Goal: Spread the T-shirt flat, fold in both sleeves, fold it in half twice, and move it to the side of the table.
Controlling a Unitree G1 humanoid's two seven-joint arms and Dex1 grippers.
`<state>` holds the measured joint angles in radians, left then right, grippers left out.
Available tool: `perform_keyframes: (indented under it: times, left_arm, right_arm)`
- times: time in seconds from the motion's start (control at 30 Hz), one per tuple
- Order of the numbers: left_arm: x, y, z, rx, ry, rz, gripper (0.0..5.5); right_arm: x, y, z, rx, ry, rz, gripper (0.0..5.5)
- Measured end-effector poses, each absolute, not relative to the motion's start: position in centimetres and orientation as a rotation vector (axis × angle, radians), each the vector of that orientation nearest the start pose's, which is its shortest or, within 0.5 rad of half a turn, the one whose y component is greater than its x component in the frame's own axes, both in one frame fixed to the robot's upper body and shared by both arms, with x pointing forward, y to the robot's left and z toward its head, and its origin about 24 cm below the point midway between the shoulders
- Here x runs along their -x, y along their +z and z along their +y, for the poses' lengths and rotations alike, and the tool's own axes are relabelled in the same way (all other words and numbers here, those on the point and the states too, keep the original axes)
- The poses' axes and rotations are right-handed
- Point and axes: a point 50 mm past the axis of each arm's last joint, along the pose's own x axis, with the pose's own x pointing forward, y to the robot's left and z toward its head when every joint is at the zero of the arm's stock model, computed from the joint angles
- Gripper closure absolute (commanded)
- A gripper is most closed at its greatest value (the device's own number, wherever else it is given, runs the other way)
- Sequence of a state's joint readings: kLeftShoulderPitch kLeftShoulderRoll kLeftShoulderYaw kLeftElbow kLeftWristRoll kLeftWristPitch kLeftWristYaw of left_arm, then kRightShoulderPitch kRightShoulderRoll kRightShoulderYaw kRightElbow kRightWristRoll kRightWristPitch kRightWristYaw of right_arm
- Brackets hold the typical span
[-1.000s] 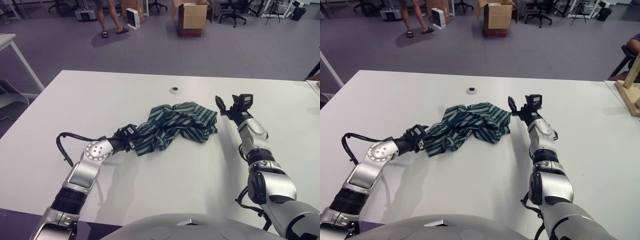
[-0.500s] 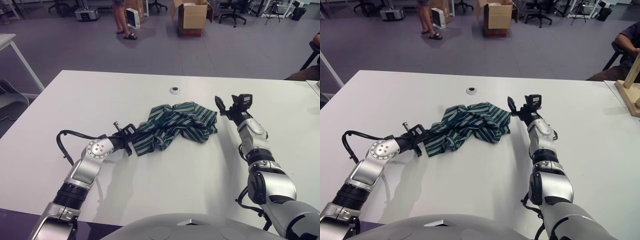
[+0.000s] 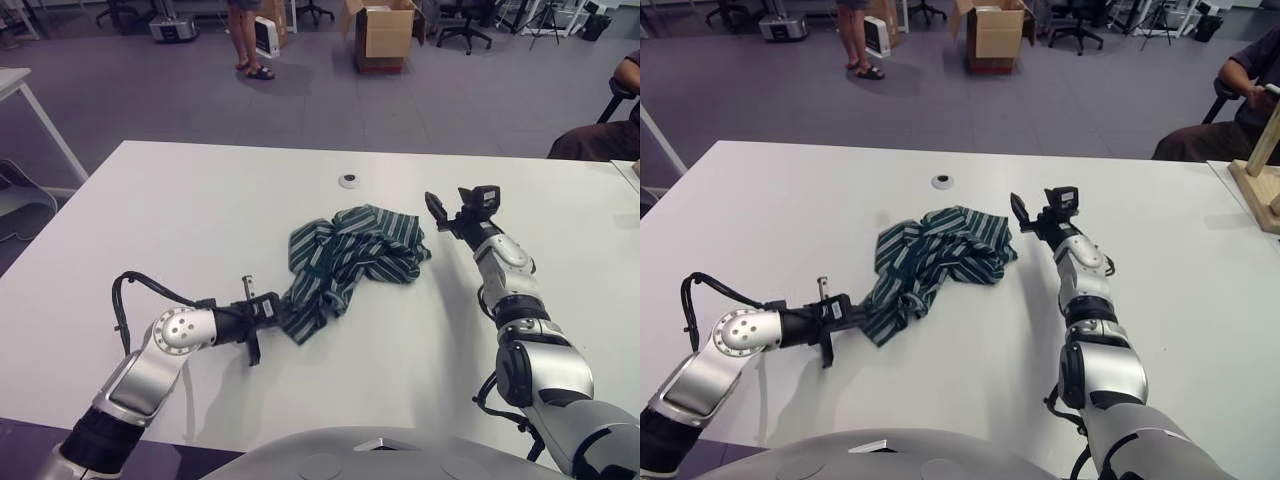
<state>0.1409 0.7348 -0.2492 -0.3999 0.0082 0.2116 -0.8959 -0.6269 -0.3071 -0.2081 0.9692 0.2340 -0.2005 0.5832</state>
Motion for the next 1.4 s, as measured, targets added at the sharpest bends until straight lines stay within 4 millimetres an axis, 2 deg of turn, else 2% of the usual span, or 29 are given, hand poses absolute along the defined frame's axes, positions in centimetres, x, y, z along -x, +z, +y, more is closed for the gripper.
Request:
perform_keyframes:
  times: [0.1, 0.17, 0.3, 0.37, 0.43, 0.53, 0.6, 0.7, 0.77, 0.8, 0.93, 1.03, 1.1, 1.13, 1.23, 1.3, 1.4]
  left_arm:
    - [-16.6, 6.8, 16.9, -0.673, -1.304, 0.401, 5.49]
    - [-15.9, 6.8, 17.0, -0.667, -1.353, 0.427, 5.49]
    - [-15.4, 6.6, 17.6, -0.684, -1.380, 0.475, 5.49]
    - [-15.6, 6.5, 17.9, -0.684, -1.361, 0.483, 5.49]
    - [-15.8, 6.6, 18.0, -0.685, -1.342, 0.477, 5.49]
    - [-16.1, 6.5, 18.4, -0.680, -1.311, 0.479, 5.49]
    - [-16.5, 6.4, 19.0, -0.689, -1.270, 0.487, 5.49]
    - [-18.1, 6.4, 19.8, -0.753, -1.167, 0.456, 5.49]
    - [-19.2, 6.9, 19.5, -0.761, -1.104, 0.388, 5.49]
    - [-19.5, 7.2, 19.3, -0.762, -1.093, 0.362, 5.49]
    - [-19.6, 7.7, 18.5, -0.744, -1.103, 0.310, 5.49]
    - [-19.5, 7.6, 18.3, -0.738, -1.125, 0.316, 5.49]
    - [-19.4, 7.5, 18.4, -0.736, -1.127, 0.318, 5.49]
    - [-19.4, 7.5, 18.4, -0.735, -1.126, 0.321, 5.50]
    - [-19.5, 7.3, 18.4, -0.733, -1.127, 0.328, 5.50]
    - [-19.5, 7.2, 18.4, -0.731, -1.134, 0.332, 5.50]
    - [-19.5, 7.2, 18.4, -0.729, -1.143, 0.336, 5.50]
  right_arm:
    - [-36.2, 6.2, -19.3, 0.030, 0.576, 0.166, 1.11]
    - [-36.8, 6.6, -17.7, 0.078, 0.680, 0.228, 1.11]
    - [-37.9, 7.2, -14.4, 0.151, 0.782, 0.325, 1.11]
    - [-37.3, 6.1, -12.6, 0.206, 0.858, 0.387, 1.11]
    - [-36.6, 4.7, -11.6, 0.347, 0.927, 0.450, 1.11]
    - [-35.9, 3.8, -12.0, 0.463, 1.000, 0.514, 1.11]
    - [-35.6, 4.2, -13.6, 0.517, 1.082, 0.545, 1.11]
    - [-33.9, 4.4, -15.6, 0.561, 1.309, 0.614, 1.11]
    - [-31.8, 4.3, -16.7, 0.556, 1.477, 0.661, 1.11]
    - [-31.3, 4.3, -16.9, 0.558, 1.496, 0.658, 1.11]
    - [-31.7, 5.6, -17.1, 0.502, 1.433, 0.640, 1.11]
    - [-31.9, 7.2, -20.1, 0.499, 1.379, 0.675, 1.11]
    - [-32.6, 7.4, -20.7, 0.465, 1.300, 0.670, 1.11]
    - [-33.2, 7.4, -20.5, 0.443, 1.259, 0.651, 1.29]
    - [-34.5, 6.7, -18.1, 0.309, 1.193, 0.582, 1.91]
    - [-34.4, 5.6, -17.4, 0.216, 1.170, 0.593, 2.20]
    - [-34.3, 4.6, -17.3, 0.163, 1.154, 0.628, 2.82]
